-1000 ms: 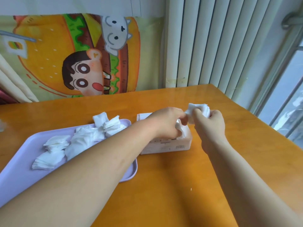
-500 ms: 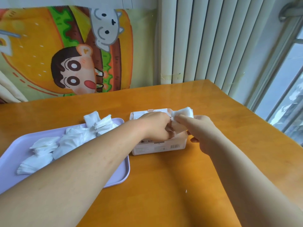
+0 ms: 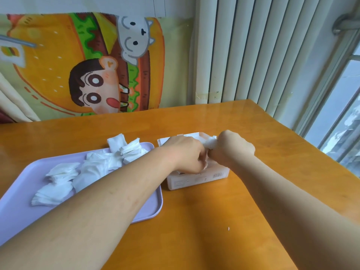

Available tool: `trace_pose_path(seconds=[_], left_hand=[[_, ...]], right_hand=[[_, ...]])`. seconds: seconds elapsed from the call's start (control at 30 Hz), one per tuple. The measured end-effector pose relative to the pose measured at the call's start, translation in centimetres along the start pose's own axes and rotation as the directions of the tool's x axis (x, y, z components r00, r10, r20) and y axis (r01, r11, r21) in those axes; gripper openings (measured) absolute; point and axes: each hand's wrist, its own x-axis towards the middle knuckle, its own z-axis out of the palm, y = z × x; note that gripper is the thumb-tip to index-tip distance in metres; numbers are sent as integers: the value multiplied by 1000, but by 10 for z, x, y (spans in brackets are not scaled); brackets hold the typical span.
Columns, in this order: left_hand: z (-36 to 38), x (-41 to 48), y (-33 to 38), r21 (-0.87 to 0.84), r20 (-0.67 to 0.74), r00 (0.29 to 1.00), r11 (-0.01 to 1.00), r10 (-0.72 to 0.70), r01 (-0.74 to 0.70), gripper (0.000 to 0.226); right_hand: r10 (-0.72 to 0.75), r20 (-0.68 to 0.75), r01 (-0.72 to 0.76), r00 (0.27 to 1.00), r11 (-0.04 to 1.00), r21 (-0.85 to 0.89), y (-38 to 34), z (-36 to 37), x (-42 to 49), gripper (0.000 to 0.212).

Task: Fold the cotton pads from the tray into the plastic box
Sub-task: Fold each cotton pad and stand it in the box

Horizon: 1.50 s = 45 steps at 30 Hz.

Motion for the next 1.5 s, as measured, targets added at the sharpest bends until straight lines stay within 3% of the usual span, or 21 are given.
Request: trace_pose_path(seconds=[0.1, 0.2, 0.27, 0.33, 0.43, 0.57, 0.67, 0.83, 0.97, 1.03, 1.17, 1.23, 1.3, 1.4, 1.5], left_hand=[[-1, -1, 1, -14, 27, 1000, 1000, -7, 7, 30], [0, -1, 1, -30, 80, 996, 999, -27, 29, 27], [0, -1, 0, -29, 94, 995, 999, -37, 40, 23], [0, 2, 1, -32, 93, 995, 998, -41, 44, 19], [4, 6, 3, -30, 51, 997, 998, -61, 62, 18], [8, 5, 3, -162, -71, 992, 983, -103, 91, 23], [5, -2, -8, -319, -144, 977, 942, -159, 106, 21], [7, -24, -19, -415, -120, 974, 901, -192, 126, 20], [11, -33, -17, -460, -72, 974, 874, -213, 157, 22], [10, -33, -15, -448, -40, 974, 876, -222, 181, 27], [4, -29, -11, -403, 16, 975, 891, -222, 209, 26], [2, -29, -11, -393, -8, 977, 899, -214, 193, 22], [1, -31, -13, -370, -54, 976, 912, -211, 177, 17], [2, -31, -18, -363, -97, 973, 918, -209, 161, 11], [4, -29, -23, -404, -64, 973, 897, -223, 179, 15]], right_hand=[[-17, 37, 23, 999, 988, -151, -8, 5, 1, 22], [-3, 99, 17, 995, 990, -138, -9, 11, 3, 18], [-46, 229, 77, 972, 989, -126, -12, 10, 6, 17], [-91, 384, 116, 919, 992, -43, -12, 3, 7, 19], [-78, 467, 10, 881, 989, 146, -3, -6, 5, 13], [-97, 276, 24, 956, 966, 257, 11, -1, 8, 30], [-56, 151, 19, 987, 972, 236, 14, 4, 10, 47], [-23, -48, 31, 999, 985, 167, 12, 7, 6, 41], [-219, -194, 241, 956, 965, 103, 13, 1, -3, 25], [-319, -199, 346, 927, 930, 124, 11, -3, -7, 16], [-467, -94, 476, 879, 845, 244, 2, 3, -14, 32], [-466, -181, 495, 866, 849, 186, 0, 7, -9, 11], [-478, -194, 506, 857, 853, 132, -3, 11, -3, 10], [-425, -34, 424, 904, 889, 174, -12, 14, -2, 11], [-354, 52, 351, 934, 935, 51, -22, 14, 3, 25]])
